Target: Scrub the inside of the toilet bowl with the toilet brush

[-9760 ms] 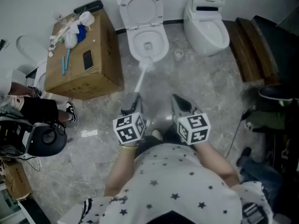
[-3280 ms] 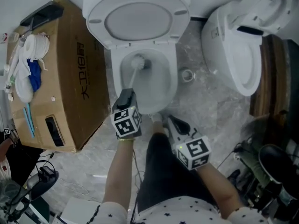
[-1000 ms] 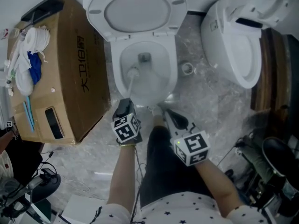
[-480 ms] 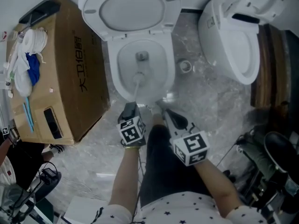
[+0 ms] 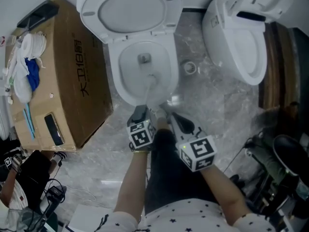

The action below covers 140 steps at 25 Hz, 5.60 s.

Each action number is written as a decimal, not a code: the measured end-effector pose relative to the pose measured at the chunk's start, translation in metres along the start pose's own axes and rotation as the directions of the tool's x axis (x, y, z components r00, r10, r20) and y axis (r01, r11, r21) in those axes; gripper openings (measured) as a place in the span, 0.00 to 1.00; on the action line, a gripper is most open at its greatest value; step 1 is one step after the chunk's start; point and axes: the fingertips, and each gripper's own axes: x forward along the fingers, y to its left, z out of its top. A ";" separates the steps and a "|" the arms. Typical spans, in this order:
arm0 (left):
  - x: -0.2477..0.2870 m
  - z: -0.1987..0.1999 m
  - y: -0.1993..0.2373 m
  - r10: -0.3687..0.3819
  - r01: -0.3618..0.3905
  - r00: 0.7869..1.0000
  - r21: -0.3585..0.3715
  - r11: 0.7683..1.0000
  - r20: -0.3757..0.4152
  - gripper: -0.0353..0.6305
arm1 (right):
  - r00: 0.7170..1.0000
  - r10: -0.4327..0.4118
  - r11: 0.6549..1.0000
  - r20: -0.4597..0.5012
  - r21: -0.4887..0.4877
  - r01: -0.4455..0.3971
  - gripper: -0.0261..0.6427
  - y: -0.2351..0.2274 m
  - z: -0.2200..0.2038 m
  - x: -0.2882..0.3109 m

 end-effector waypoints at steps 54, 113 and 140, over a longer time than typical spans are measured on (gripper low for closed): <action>0.049 0.142 -0.017 -0.018 0.017 0.996 0.011 1.000 0.087 0.27 | 1.000 -0.017 0.999 -0.021 0.042 0.018 0.05 -0.023 0.015 0.028; 0.058 0.131 0.032 0.062 -0.059 0.995 -0.034 0.998 0.074 0.27 | 0.999 0.011 1.000 -0.043 0.029 -0.010 0.05 -0.017 0.009 0.049; 0.038 0.073 0.046 0.087 -0.085 0.996 -0.061 0.994 0.019 0.27 | 0.999 0.020 1.000 -0.030 0.016 -0.019 0.05 -0.008 0.010 0.042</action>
